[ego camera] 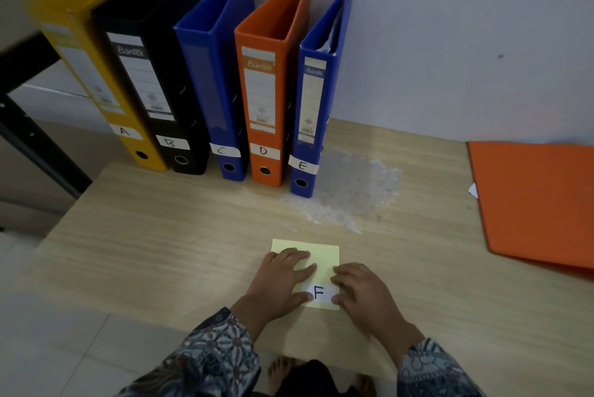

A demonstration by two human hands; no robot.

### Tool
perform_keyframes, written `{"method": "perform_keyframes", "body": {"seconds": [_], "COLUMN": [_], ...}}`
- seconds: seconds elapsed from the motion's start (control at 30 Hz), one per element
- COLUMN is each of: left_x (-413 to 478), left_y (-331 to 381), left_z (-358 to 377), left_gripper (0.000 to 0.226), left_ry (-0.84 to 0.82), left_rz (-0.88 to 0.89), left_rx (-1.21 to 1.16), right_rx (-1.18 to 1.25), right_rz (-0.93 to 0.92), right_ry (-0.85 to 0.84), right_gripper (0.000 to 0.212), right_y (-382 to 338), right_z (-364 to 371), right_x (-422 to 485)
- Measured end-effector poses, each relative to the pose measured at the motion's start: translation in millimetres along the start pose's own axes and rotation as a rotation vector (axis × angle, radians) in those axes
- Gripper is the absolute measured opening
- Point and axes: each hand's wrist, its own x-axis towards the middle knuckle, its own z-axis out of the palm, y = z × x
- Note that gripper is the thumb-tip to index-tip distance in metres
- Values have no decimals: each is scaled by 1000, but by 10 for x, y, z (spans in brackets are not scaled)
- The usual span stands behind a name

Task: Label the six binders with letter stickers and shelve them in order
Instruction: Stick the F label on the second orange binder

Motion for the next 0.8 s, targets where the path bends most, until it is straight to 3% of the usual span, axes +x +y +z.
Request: {"method": "perform_keyframes", "body": {"seconds": [0.13, 0.27, 0.37, 0.8], "left_x": [-16, -25, 4, -26], "left_y": [40, 43, 53, 50], "left_z": [-39, -54, -8, 4], "left_gripper": [81, 63, 58, 65], "left_ry": [-63, -107, -42, -100], "left_rz": [-28, -54, -9, -28], "left_rx": [-14, 21, 54, 94], "right_rx": [-1, 27, 39, 29], "right_rz": [24, 41, 51, 42], "right_ry": [51, 67, 71, 74], "right_gripper": [37, 34, 30, 29], "right_y": [-1, -25, -36, -97], "right_z": [81, 67, 62, 77], "right_x": [-70, -64, -71, -81]}}
